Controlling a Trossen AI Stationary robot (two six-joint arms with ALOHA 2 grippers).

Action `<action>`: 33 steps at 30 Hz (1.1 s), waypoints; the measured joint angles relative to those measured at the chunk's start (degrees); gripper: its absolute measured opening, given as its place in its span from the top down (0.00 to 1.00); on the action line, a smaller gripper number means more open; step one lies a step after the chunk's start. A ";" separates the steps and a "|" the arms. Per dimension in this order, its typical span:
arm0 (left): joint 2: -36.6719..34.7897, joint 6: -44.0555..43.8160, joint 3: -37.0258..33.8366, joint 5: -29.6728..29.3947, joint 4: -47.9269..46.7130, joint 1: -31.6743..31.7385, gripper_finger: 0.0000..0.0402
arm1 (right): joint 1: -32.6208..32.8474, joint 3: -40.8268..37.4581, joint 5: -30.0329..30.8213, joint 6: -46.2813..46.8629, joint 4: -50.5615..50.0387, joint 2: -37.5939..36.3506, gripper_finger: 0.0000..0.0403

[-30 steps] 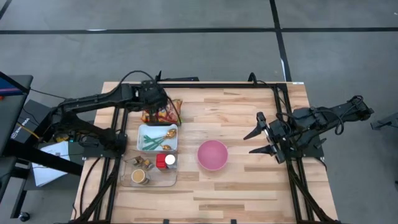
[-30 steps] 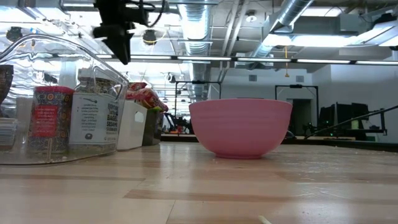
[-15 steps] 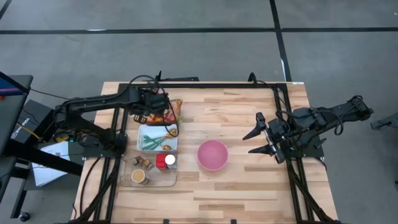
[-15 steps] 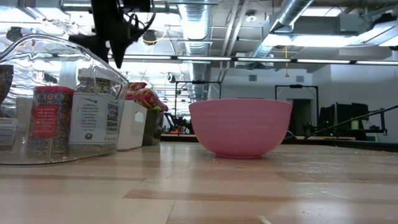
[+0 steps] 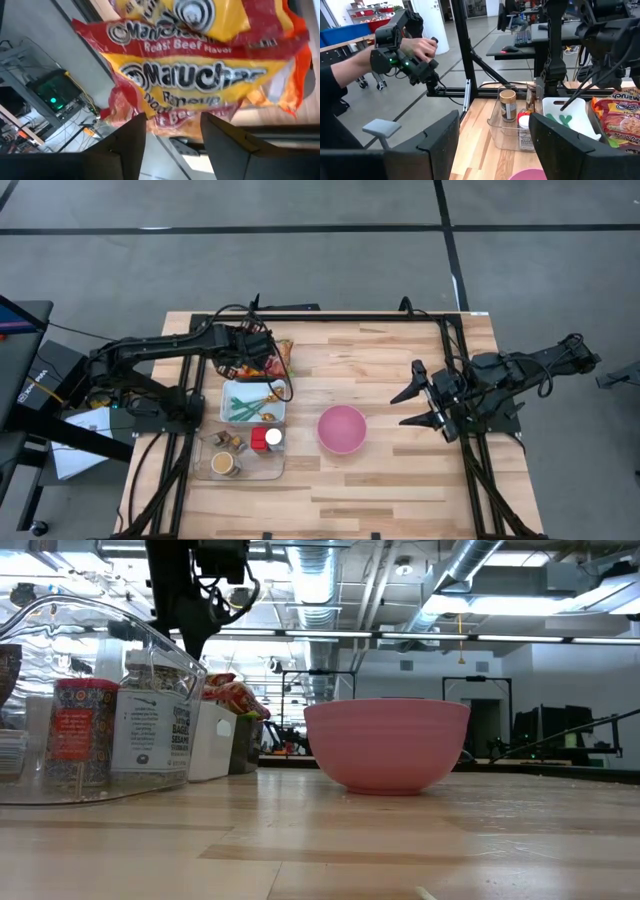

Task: Pick & Place Food Item
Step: Put the red noodle pack into the black transparent bin

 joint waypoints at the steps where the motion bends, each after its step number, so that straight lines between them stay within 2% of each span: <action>1: 0.00 0.00 -0.12 0.10 0.62 0.16 0.56 | 0.00 0.00 0.04 0.02 0.00 0.00 0.42; 9: 0.00 -0.11 -2.14 2.05 3.37 0.19 0.68 | 0.00 0.00 0.20 0.18 0.00 0.00 0.42; 19: -0.02 -1.57 -3.49 0.42 4.89 0.20 0.77 | 0.00 0.00 0.21 -0.06 0.00 -0.01 0.42; 26: -0.02 -3.58 -3.49 0.26 4.90 1.52 0.97 | 0.00 0.00 0.21 -0.25 -0.02 0.00 0.42; 33: -2.17 -4.91 -3.50 0.47 4.57 3.33 1.00 | 0.00 0.00 0.21 -0.25 -0.01 0.00 0.42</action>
